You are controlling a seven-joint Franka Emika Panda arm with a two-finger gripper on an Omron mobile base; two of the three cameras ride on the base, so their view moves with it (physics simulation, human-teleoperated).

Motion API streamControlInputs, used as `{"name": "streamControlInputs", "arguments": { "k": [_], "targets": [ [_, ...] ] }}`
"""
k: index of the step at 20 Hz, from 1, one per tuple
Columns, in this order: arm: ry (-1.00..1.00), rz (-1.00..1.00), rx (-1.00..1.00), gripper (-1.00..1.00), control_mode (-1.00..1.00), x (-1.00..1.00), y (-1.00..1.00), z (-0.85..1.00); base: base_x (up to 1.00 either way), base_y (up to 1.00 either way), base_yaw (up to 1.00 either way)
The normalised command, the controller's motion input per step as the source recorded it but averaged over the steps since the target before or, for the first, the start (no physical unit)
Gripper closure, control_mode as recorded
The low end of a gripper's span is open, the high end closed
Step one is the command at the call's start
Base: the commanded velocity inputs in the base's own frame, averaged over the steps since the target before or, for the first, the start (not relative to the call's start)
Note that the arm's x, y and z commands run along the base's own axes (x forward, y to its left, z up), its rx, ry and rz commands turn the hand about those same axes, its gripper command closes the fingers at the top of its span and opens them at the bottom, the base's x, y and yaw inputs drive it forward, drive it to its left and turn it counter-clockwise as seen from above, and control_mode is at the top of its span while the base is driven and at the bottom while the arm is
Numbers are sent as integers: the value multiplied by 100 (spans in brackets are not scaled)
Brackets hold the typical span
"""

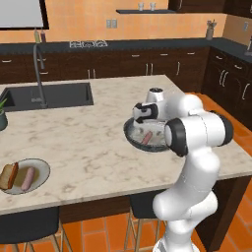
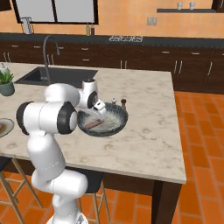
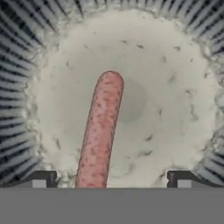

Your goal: Place one bun and one sausage from the bowl on each plate.

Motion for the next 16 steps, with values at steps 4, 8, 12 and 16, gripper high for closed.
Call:
{"name": "streamControlInputs", "arguments": {
  "k": [4,8,12,16],
  "targets": [
    [0,0,0,-100,-100,34,0,-76,0,0,0],
    [0,0,0,-100,-100,42,0,-43,0,0,0],
    [0,0,0,-100,-100,34,0,-32,0,0,0],
    [0,0,0,100,-100,17,0,-19,0,0,0]
  ]
}}
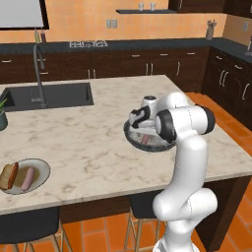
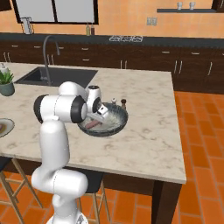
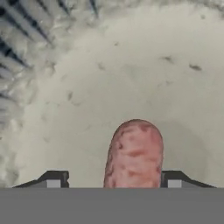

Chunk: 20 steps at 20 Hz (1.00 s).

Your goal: Place one bun and one sausage from the bowl on each plate.

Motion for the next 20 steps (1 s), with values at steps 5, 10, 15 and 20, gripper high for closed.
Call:
{"name": "streamControlInputs", "arguments": {
  "k": [5,10,15,20],
  "targets": [
    [0,0,0,100,-100,2,-8,5,0,0,0],
    [0,0,0,100,-100,-7,-53,73,0,0,0],
    [-2,13,0,100,-100,-73,-50,81,0,0,0],
    [-4,27,-1,100,-100,-100,19,68,0,0,0]
  ]
}}
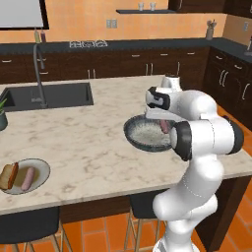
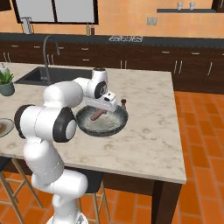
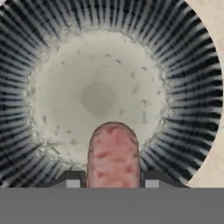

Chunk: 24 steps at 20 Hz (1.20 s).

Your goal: Place one bun and one sausage from the bowl on each plate.

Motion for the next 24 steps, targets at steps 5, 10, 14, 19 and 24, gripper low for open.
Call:
{"name": "streamControlInputs", "arguments": {
  "k": [5,10,14,19,24],
  "targets": [
    [-1,17,-3,100,-100,-99,32,48,0,0,0],
    [-5,0,0,100,-100,-100,0,26,0,0,0],
    [-3,0,-2,100,-100,-82,4,29,0,0,0],
    [0,-1,-3,100,-100,-58,1,28,0,0,0],
    [0,0,-1,100,100,-5,0,3,-47,0,-1]
  ]
}}
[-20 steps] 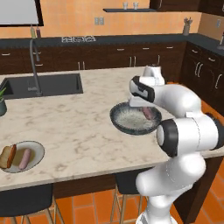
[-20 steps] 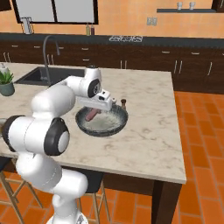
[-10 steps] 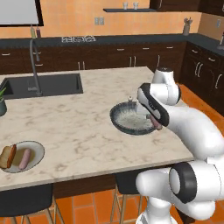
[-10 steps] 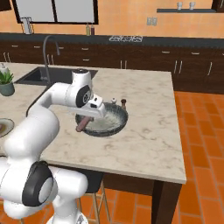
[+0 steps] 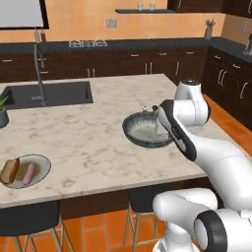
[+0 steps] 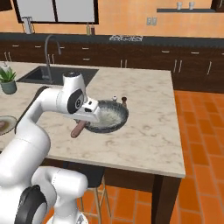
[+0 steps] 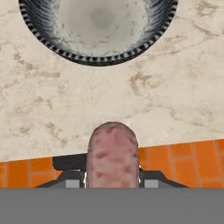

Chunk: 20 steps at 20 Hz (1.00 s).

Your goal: Place one bun and one sausage from the bowl on each plate.

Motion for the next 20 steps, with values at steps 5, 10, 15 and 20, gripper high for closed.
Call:
{"name": "streamControlInputs", "arguments": {
  "k": [5,10,15,20],
  "targets": [
    [0,0,0,100,100,0,0,0,-71,84,-1],
    [0,0,0,100,100,0,0,0,-7,100,0],
    [0,0,0,100,100,0,0,0,0,100,0],
    [0,0,0,100,100,0,0,0,0,100,0]
  ]
}}
